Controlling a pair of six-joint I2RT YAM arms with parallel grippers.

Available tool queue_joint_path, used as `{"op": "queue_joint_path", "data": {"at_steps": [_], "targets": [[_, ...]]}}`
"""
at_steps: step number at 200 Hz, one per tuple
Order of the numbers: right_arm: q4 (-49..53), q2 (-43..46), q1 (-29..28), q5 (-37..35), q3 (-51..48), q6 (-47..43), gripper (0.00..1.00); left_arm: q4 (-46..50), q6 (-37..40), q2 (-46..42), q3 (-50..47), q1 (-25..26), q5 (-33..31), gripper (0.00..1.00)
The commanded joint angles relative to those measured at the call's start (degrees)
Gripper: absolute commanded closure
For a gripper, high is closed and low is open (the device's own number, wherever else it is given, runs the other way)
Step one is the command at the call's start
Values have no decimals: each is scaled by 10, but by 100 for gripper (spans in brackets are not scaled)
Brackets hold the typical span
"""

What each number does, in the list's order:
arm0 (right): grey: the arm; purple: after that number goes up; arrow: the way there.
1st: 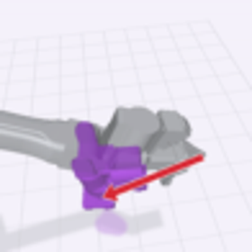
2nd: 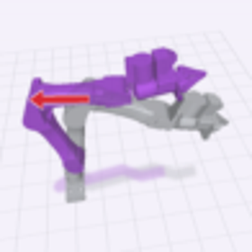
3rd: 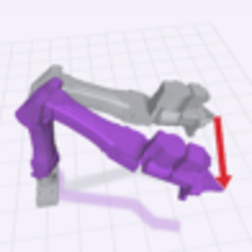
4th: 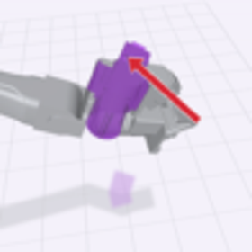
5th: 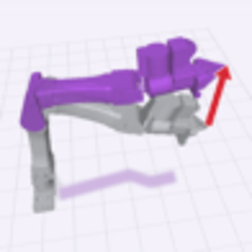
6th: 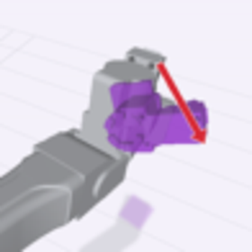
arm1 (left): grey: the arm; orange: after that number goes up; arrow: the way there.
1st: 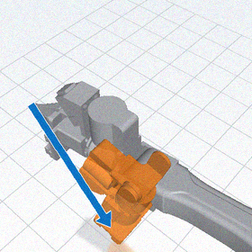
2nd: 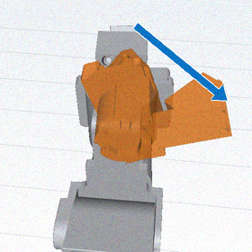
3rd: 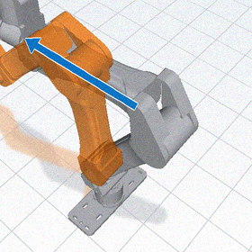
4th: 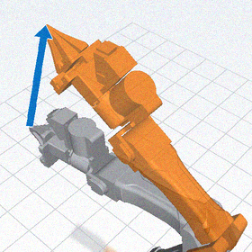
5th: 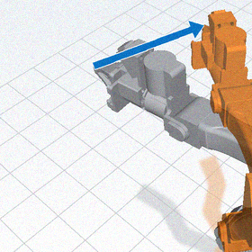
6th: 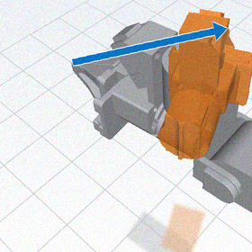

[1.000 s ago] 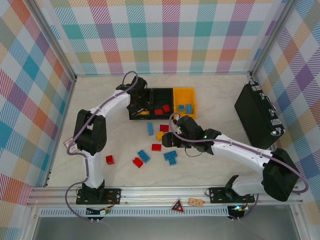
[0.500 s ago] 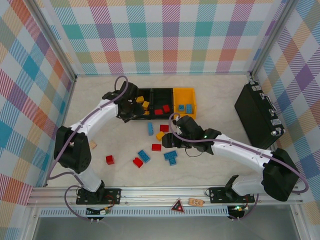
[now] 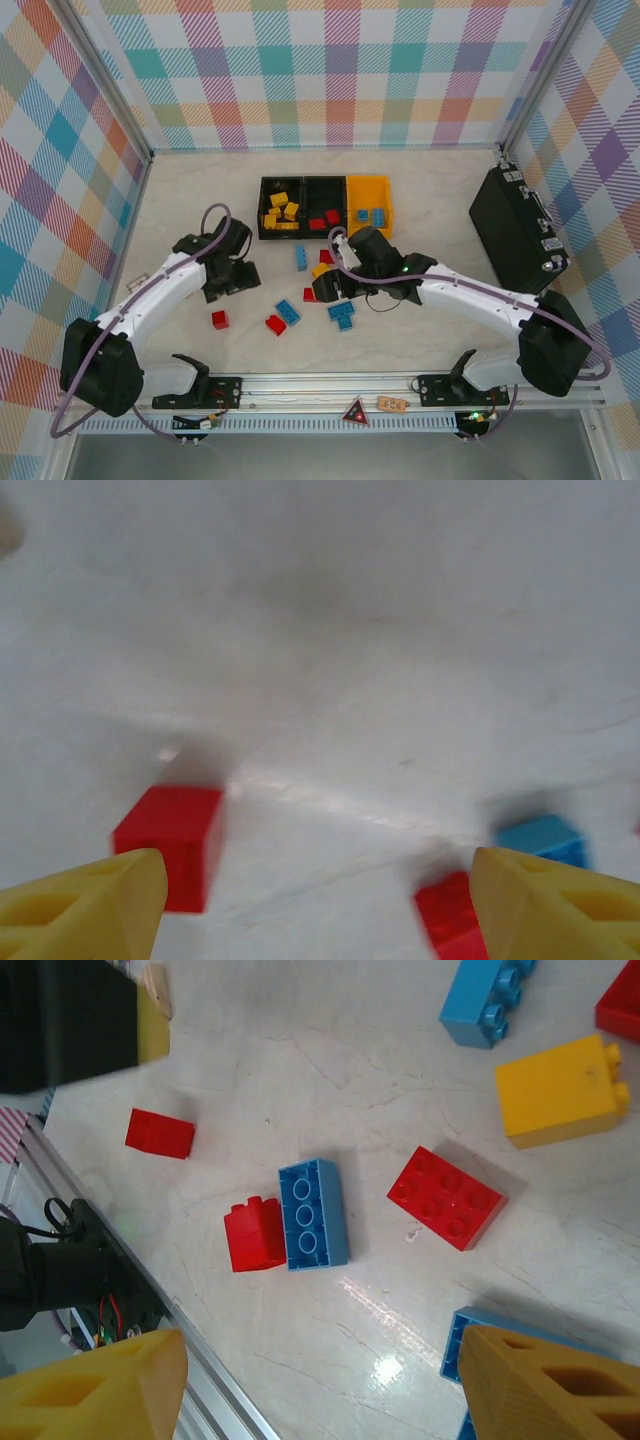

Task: Sort the legos into containers by color
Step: Pick up the lego from the bottom-left of the table.

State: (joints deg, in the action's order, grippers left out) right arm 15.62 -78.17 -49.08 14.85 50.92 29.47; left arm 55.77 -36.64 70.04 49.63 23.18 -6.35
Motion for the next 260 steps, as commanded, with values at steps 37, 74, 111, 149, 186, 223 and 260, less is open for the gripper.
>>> {"op": "queue_joint_path", "data": {"at_steps": [37, 74, 111, 149, 186, 223, 260], "targets": [[-22, -8, -1, 22, 12, -3, 28, 41, -104, -34, -66, 19, -69, 12], [-18, -1, -1, 16, 4, -4, 28, -11, -115, -4, -108, 19, -68, 20], [-17, 2, -1, 11, 1, 1, 28, -50, -108, 41, -115, 19, -69, 42], [-17, 1, -1, 9, -4, 5, 28, -66, -94, 63, -108, 19, -54, 68], [-18, 3, -1, 7, -4, 8, 28, -60, -81, 57, -84, 22, -37, 75], [-10, 12, 4, -3, -3, 11, 28, -52, -67, 60, -15, 54, -25, 75], [14, 24, 16, -44, -6, 31, 28, -54, -59, 115, 80, 100, -20, 74]]}}
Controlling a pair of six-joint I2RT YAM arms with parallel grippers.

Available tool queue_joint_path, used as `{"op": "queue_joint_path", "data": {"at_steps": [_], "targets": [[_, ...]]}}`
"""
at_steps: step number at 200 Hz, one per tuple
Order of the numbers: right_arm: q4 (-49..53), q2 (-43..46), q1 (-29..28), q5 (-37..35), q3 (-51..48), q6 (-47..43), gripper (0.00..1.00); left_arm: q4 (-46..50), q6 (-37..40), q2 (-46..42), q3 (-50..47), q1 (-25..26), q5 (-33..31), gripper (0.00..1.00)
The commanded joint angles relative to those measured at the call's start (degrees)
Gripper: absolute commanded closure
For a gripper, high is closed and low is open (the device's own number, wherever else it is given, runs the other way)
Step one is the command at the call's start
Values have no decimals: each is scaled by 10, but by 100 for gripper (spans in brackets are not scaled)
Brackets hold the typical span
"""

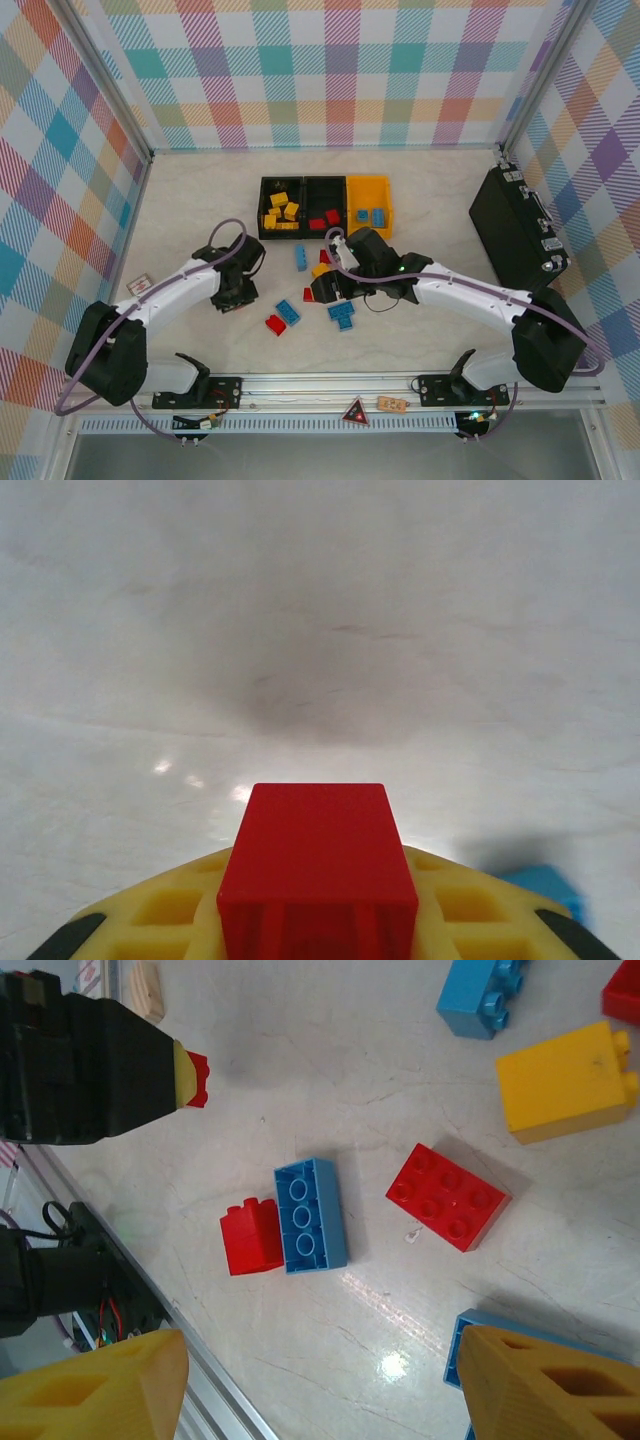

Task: Sort the legos into containers by color
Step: Pick up the lego from the bottom-left of the table, then place the lego in the container.

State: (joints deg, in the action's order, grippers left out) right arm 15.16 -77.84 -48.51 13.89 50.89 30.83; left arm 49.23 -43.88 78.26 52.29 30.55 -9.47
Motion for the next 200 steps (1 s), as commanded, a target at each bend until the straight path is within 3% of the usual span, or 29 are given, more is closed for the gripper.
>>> {"op": "queue_joint_path", "data": {"at_steps": [1, 76, 152, 200], "targets": [[20, 21, 10, -36, -5, 17, 28, 11, 14, 35, 55, 28, 11, 74], [84, 98, 78, -103, -34, 54, 28, 6, 54, 194, 287, 83, 9, 74], [117, 140, 128, -128, -36, 58, 28, 44, 128, 391, 550, 77, -25, 72], [123, 136, 137, -135, -33, 59, 28, 43, 137, 491, 673, 47, -3, 72]]}}
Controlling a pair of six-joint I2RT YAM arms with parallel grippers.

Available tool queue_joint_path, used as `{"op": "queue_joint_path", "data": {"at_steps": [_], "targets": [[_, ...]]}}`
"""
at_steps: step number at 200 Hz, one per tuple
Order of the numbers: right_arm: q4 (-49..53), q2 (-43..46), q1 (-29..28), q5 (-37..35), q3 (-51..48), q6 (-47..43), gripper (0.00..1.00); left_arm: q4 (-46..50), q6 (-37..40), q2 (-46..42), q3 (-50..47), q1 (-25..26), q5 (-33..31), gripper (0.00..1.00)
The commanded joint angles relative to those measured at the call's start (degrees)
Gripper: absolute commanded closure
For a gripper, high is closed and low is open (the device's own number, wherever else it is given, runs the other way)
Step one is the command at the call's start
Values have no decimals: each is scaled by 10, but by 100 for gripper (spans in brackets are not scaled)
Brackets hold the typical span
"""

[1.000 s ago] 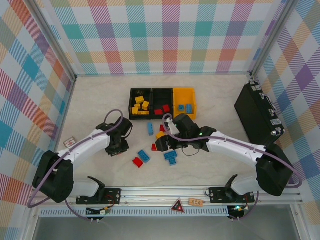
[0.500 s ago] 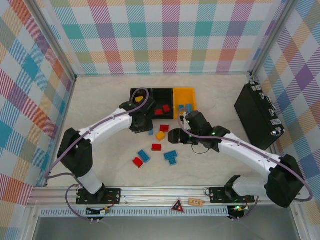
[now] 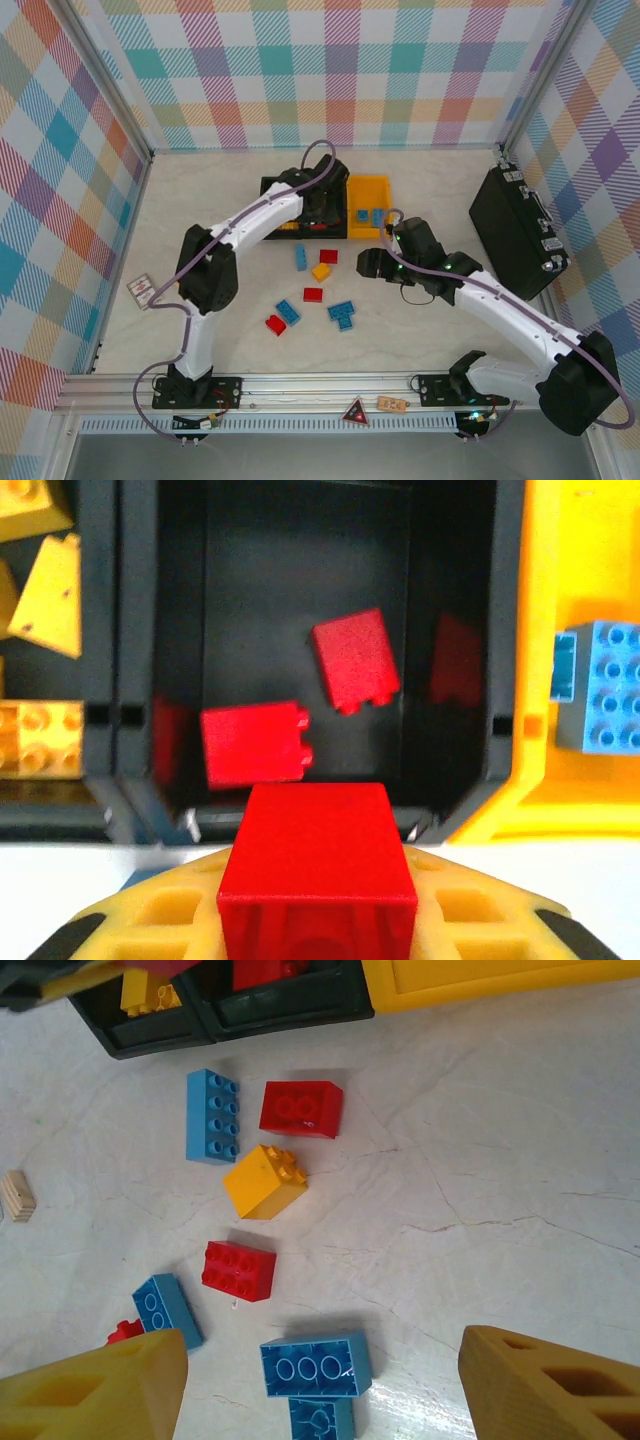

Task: Sort the legos into containers by color
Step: Place the lego in the container.

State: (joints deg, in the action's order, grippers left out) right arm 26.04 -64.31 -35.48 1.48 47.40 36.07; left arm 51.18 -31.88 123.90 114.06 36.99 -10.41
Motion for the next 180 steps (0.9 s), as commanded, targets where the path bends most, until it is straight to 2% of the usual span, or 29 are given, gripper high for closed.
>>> {"op": "queue_joint_path", "data": {"at_steps": [1, 58, 96, 126, 180], "targets": [[14, 1, 7, -11, 2, 6, 28, 23, 18, 36, 58, -18, 7, 72], [19, -7, 12, -17, -1, 13, 28, 48, 30, 141, 191, -44, 30, 68], [14, -17, 13, -19, -5, 17, 28, 53, 30, 179, 235, -55, 42, 62], [13, -23, 14, -17, -4, 18, 28, 51, 27, 180, 238, -57, 49, 48], [6, -25, 15, -12, -6, 18, 28, 56, 21, 147, 235, -55, 75, 44]]}}
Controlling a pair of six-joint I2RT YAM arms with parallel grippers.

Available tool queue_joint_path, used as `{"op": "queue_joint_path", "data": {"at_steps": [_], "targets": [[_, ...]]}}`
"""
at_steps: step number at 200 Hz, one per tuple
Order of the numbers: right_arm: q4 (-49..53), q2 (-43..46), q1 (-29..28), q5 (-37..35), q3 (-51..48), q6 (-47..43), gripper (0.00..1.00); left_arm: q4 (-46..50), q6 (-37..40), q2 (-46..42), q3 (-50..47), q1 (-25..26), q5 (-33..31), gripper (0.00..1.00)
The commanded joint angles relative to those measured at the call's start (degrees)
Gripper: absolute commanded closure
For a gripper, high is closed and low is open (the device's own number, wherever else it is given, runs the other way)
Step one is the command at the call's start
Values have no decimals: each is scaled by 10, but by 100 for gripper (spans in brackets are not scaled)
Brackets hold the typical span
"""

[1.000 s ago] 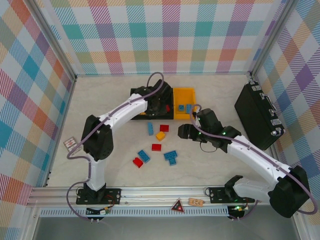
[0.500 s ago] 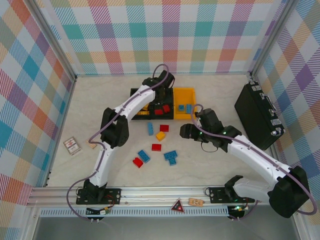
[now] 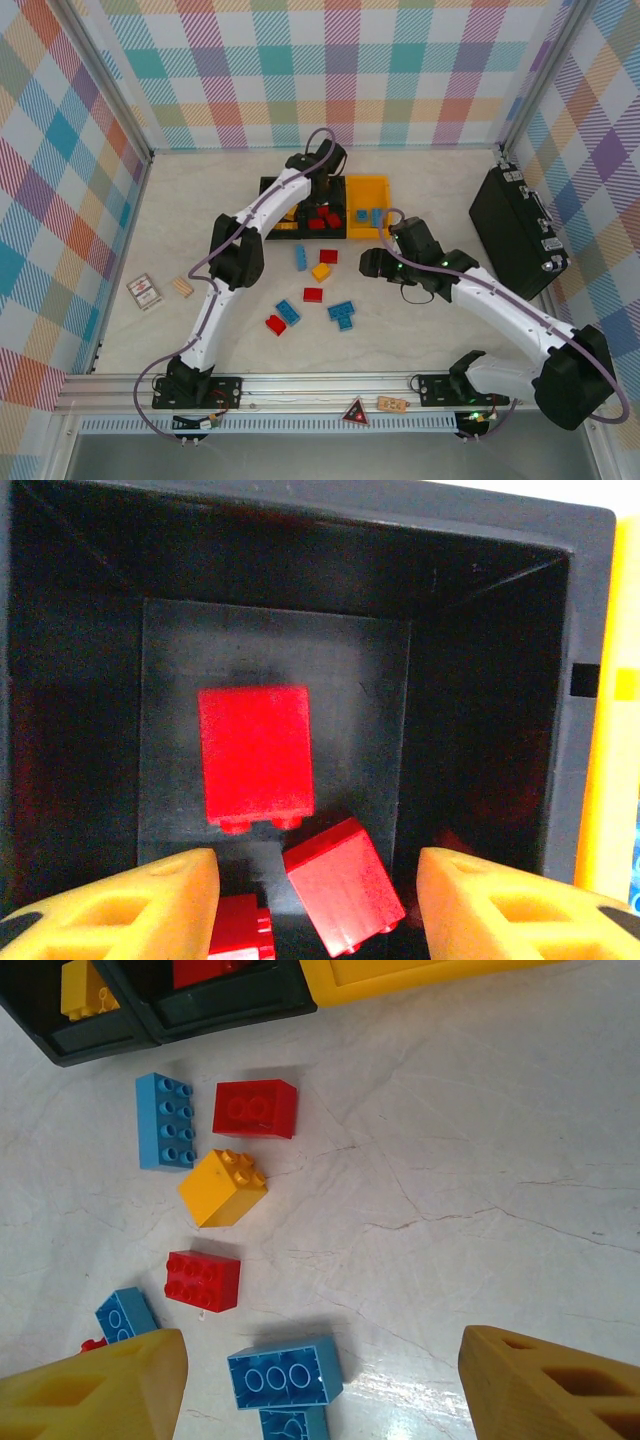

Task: Sort the legos into containers by color
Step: Place the lego in the container, then pick up the lego from the center of the table.

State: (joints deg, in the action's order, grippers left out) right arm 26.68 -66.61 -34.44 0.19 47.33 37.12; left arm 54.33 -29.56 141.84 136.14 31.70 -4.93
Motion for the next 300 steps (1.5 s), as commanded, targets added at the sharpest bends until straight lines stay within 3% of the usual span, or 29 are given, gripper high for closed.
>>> {"op": "queue_joint_path", "data": {"at_steps": [1, 61, 148, 216, 300], "targets": [[0, -2, 4, 1, -5, 7, 28, 24, -1, -34, 13, -2, 21, 44], [-2, 0, 4, 18, -2, 4, 28, -3, 8, -156, -92, 17, 48, 39], [-3, -21, 1, 73, 4, -8, 27, -104, -7, -413, -441, 23, 70, 38], [-4, -65, -37, 68, 30, -13, 27, -129, -38, -579, -674, 22, 54, 37], [-9, -212, -108, 37, 130, -13, 27, -124, -133, -774, -902, 21, 16, 33]]}}
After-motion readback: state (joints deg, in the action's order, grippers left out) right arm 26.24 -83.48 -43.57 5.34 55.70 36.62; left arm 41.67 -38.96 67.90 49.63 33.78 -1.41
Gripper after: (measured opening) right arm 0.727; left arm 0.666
